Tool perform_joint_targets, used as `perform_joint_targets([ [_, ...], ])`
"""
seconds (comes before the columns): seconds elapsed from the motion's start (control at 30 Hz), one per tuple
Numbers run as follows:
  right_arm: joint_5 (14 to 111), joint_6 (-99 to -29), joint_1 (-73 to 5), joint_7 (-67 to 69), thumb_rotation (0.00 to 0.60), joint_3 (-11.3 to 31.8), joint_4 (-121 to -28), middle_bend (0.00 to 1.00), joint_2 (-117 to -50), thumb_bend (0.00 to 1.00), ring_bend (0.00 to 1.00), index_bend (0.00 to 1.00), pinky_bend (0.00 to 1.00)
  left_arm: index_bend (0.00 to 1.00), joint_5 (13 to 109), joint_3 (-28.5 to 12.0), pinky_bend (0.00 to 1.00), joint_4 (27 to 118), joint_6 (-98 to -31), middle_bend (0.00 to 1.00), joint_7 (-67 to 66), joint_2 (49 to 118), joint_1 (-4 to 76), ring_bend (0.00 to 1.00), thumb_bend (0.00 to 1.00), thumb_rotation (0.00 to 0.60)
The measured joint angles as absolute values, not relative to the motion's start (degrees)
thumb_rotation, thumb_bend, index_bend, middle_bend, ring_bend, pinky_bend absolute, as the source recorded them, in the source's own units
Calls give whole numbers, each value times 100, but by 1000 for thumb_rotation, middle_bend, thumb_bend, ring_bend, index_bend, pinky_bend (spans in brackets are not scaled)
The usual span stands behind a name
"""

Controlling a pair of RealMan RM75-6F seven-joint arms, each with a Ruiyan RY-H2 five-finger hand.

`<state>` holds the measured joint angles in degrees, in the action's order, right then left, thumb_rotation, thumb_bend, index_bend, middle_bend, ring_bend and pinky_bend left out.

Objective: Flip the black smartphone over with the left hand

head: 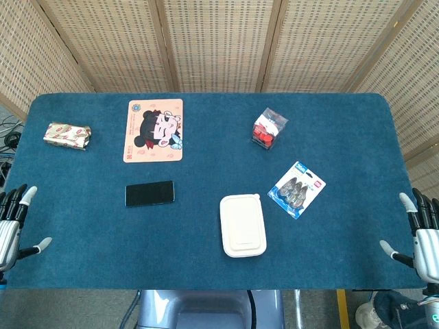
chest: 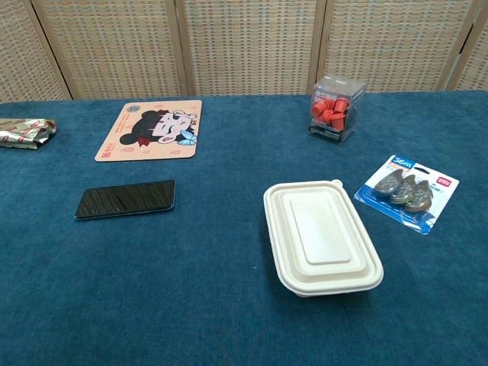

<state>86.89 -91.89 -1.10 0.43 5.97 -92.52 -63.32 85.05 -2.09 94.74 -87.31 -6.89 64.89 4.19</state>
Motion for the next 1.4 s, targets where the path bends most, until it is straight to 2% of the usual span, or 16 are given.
perform_joint_targets([
  [0.27, 8688, -9237, -75, 208, 600, 608, -9293, 0, -6263, 0, 0, 0, 0, 0, 8352, -212, 0, 9544, -8329, 0, -633, 6452, 543, 0, 0, 600],
  [0.47, 8675, -9172, -85, 293, 600, 602, -9294, 0, -6234, 0, 0, 0, 0, 0, 8019, -425, 0, 9629, -7412, 0, -650, 6509, 1098, 0, 0, 600],
  [0.67, 8632, -9037, -122, 399, 600, 583, -9290, 0, -6197, 0, 0, 0, 0, 4, 7327, -879, 0, 9649, -6377, 0, -1231, 6856, 2029, 0, 0, 600],
  [0.8, 8602, -8980, -134, 496, 600, 580, -9295, 0, -6167, 0, 0, 0, 0, 139, 6387, -1113, 0, 9687, -5693, 0, -1728, 7097, 2632, 0, 0, 600],
  [0.87, 8571, -8961, -137, 560, 600, 590, -9295, 0, -6145, 0, 0, 0, 0, 167, 5779, -1196, 0, 9659, -5442, 0, -2064, 7266, 2963, 0, 0, 600],
  [1.0, 8513, -8936, -139, 715, 600, 618, -9284, 0, -6099, 0, 0, 0, 0, 194, 4609, -1276, 0, 9521, -5217, 0, -2809, 7677, 3598, 0, 1, 600],
  [1.17, 8484, -8890, -147, 902, 600, 633, -9266, 0, -6036, 0, 0, 0, 0, 223, 3376, -1288, 0, 9067, -5238, 0, -3751, 8481, 4410, 0, 8, 600],
  [1.4, 8562, -8824, -178, 921, 600, 581, -9256, 0, -6034, 0, 0, 0, 0, 229, 3020, -1283, 0, 8399, -5417, 0, -4021, 9200, 4910, 0, 44, 600],
])
